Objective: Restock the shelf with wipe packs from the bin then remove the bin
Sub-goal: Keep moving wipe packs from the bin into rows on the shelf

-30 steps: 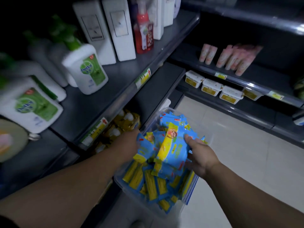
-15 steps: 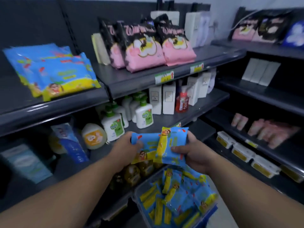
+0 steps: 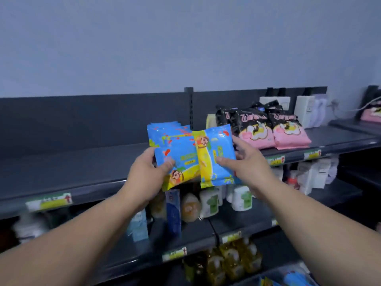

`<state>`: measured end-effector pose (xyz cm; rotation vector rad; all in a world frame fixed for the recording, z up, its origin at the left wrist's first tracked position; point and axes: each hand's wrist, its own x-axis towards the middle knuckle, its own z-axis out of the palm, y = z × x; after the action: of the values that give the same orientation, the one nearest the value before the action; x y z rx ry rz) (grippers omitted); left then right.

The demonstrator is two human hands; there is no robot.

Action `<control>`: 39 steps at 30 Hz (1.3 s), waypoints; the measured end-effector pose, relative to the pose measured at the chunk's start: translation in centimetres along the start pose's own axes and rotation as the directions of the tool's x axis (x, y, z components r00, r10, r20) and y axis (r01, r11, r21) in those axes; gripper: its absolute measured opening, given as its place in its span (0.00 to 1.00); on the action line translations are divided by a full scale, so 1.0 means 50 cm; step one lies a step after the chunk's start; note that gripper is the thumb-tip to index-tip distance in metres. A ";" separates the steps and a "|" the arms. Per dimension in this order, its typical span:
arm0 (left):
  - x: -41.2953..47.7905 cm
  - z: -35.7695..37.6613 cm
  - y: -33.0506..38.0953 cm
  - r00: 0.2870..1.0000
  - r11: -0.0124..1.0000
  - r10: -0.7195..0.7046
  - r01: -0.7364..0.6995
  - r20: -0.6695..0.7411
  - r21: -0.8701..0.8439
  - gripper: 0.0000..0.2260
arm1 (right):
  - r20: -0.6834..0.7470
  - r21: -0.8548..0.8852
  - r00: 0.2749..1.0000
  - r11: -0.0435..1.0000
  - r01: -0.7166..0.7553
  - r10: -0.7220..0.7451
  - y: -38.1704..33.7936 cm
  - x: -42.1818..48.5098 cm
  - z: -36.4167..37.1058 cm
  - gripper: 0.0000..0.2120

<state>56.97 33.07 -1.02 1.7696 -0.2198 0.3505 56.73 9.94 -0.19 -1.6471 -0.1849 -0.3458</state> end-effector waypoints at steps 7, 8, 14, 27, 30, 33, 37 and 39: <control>0.082 -0.272 -0.014 0.988 0.995 0.040 -0.025 -0.148 0.098 0.06 | 0.135 -0.139 0.983 0.980 0.144 -0.125 -0.078 0.090 0.267 0.29; 0.099 -0.312 -0.019 0.987 0.994 0.037 -0.021 -0.157 0.103 0.06 | 0.141 -0.147 0.982 0.978 0.146 -0.125 -0.086 0.104 0.308 0.29; 0.195 -0.532 -0.081 0.982 0.987 0.008 0.023 -0.190 0.160 0.07 | 0.193 -0.192 0.981 0.979 0.075 -0.037 -0.122 0.182 0.516 0.24; 0.401 -0.666 -0.222 0.977 0.963 -0.137 0.170 -0.161 0.211 0.07 | 0.156 -0.720 0.987 0.680 0.138 -0.035 -0.090 0.359 0.633 0.11; 0.444 -0.650 -0.249 0.975 0.965 -0.194 0.210 -0.110 0.158 0.06 | 0.227 -0.785 0.974 0.592 0.181 0.003 -0.077 0.409 0.627 0.10; 0.485 -0.617 -0.268 0.968 0.963 -0.247 0.251 -0.052 0.093 0.06 | 0.287 -0.749 0.955 0.639 0.173 0.078 -0.070 0.462 0.617 0.11; 0.536 -0.563 -0.291 0.951 0.950 -0.310 0.309 0.002 0.041 0.05 | 0.392 -0.694 0.904 0.700 0.171 0.168 -0.046 0.525 0.615 0.12; 0.560 -0.544 -0.307 0.947 0.945 -0.322 0.321 -0.006 0.058 0.05 | 0.450 -0.689 0.870 0.698 0.195 0.202 -0.025 0.550 0.626 0.13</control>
<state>85.14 64.14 0.12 1.8274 0.0799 0.1186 85.74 38.77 7.75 -2.5216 -0.4833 0.0532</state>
